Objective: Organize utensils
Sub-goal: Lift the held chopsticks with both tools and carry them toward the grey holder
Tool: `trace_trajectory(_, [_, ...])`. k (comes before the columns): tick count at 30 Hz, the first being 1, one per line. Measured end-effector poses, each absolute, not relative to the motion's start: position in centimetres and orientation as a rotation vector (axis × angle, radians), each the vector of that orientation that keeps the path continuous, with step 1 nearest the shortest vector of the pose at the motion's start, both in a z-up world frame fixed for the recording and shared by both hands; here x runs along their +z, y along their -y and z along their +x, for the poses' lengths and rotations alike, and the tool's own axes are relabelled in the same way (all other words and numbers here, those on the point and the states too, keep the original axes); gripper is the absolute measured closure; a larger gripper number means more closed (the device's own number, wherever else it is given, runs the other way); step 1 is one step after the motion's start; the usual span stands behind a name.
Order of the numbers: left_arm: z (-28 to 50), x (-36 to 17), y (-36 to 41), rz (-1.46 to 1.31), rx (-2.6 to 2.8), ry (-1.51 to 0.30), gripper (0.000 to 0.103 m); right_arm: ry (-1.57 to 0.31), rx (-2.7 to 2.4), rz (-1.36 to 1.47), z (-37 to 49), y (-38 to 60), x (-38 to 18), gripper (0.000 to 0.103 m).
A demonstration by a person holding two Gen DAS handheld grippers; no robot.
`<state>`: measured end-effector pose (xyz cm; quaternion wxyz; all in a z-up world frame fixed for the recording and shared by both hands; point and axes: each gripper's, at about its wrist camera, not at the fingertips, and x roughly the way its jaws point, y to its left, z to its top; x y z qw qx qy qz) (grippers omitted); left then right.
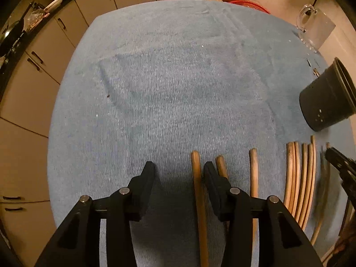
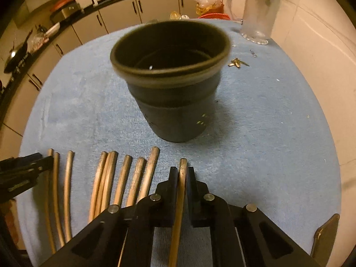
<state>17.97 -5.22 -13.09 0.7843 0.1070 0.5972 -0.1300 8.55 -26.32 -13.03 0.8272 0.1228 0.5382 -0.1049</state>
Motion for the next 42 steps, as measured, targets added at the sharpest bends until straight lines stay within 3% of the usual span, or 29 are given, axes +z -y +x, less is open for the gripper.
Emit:
trace_trajectory(1, [18.3, -13.1, 5.3, 0.234, -0.282, -1.282, 0.066, -1.132, -0.215, 0.278, 8.1, 26.7, -12.7, 0.094])
trace_trajectory(2, [18.5, -12.9, 5.1, 0.231, -0.287, -1.276, 0.095, -1.115, -0.207, 0.301, 7.7, 27.0, -12.2, 0.095])
trace_trajectory(8, [18.8, -10.9, 3.6, 0.107, -0.321, -1.228, 0.096, -1.020, -0.135, 0.385, 6.0, 28.3, -8.7, 0.095])
trace_trajectory(22, [15.6, -0.5, 0.3, -0.137, -0.421, -1.064, 0.096, -0.878, -0.079, 0.401, 1.7, 29.3, -0.7, 0.095])
trace_trajectory(42, [10.6, 7.4, 1.5, -0.214, -0.523, -0.875, 0.096, -0.711, -0.028, 0.363, -2.0, 29.6, 7.8, 0.095])
